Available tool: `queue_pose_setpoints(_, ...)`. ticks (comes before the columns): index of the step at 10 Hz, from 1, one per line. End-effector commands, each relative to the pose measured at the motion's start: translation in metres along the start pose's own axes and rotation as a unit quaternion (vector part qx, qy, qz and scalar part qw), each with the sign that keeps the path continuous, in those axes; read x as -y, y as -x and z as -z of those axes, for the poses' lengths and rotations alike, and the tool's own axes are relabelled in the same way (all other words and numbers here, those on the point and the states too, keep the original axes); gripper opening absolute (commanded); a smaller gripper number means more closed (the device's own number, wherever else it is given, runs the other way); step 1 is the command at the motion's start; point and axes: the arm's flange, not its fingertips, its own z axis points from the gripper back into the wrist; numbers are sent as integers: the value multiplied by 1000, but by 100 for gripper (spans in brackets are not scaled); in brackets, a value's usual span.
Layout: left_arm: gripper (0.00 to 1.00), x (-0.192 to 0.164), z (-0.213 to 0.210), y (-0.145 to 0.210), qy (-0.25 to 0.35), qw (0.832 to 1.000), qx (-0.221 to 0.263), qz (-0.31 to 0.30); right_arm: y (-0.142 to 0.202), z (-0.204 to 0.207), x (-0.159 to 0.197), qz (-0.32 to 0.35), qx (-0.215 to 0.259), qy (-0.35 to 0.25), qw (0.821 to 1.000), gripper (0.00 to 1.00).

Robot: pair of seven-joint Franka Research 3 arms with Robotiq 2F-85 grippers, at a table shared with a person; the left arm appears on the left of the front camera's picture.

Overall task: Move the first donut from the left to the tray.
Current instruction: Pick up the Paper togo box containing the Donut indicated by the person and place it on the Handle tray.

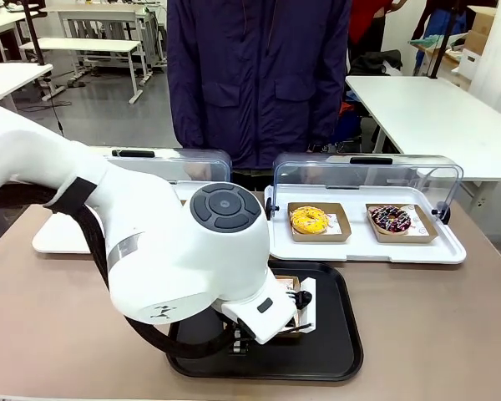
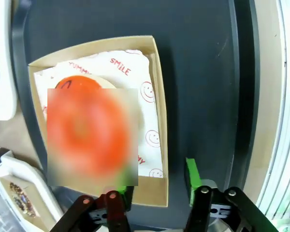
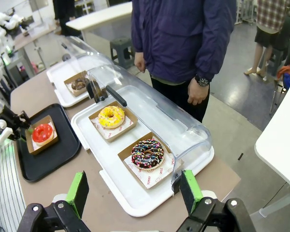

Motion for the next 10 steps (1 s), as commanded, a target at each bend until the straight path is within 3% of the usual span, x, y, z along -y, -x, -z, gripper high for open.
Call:
queue_pose_setpoints(1, 92, 5, -40, 0, -19, 1000, -1, -12, 0, 0, -3, -6, 3, -4, 1000, 100)
queue_pose_setpoints(2, 100, 4, -61, 0, -23, 1000, -2, -12, 0, 0, -3, -6, 3, -4, 1000, 100)
queue_pose_setpoints(6, 100, 1, -83, 5, -20, 1000, -9, -6, 0, 0, -3, -6, 3, -4, 1000, 100)
queue_pose_setpoints(10, 100, 3, -75, -4, -34, 999, -1, -19, 0, 0, -3, -6, 3, -4, 1000, 100)
